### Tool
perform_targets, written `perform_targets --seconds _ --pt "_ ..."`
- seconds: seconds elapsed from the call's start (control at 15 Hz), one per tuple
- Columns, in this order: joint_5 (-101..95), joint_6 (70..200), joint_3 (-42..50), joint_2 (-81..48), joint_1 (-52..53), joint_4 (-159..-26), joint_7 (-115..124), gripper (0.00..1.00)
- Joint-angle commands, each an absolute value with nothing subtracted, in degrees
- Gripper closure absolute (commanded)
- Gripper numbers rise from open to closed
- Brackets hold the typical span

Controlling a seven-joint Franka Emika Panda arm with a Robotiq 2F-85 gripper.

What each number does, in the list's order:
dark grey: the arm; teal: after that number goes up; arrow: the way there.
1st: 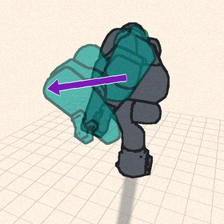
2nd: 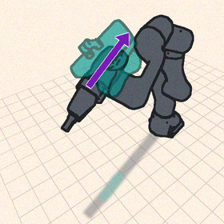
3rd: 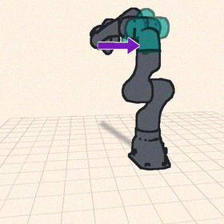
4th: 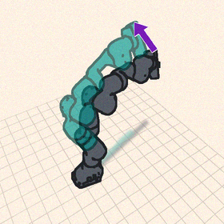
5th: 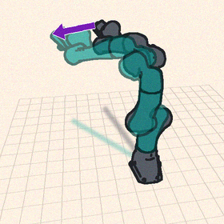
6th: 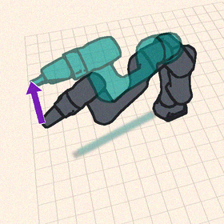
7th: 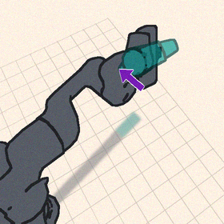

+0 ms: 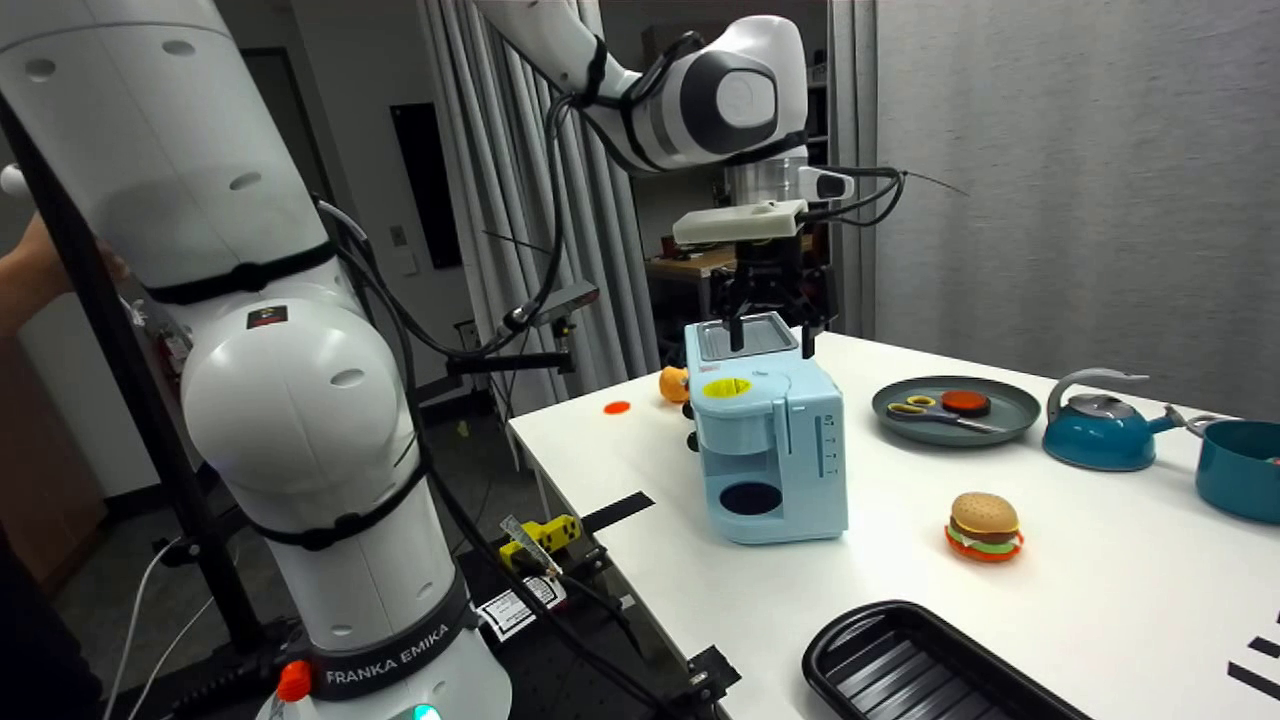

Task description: Press the button on the right side of the breakfast station to open the chamber on the right

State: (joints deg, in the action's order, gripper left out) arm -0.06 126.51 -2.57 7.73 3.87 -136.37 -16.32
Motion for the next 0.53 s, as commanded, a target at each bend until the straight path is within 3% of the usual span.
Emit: perform_targets --seconds 0.0,0.47 --pt "-1.0 124.5 -3.1 2.5 4.3 -131.4 -15.8 0.00" --pt "-1.2 123.3 -4.6 -3.0 4.5 -126.8 -15.9 0.00"
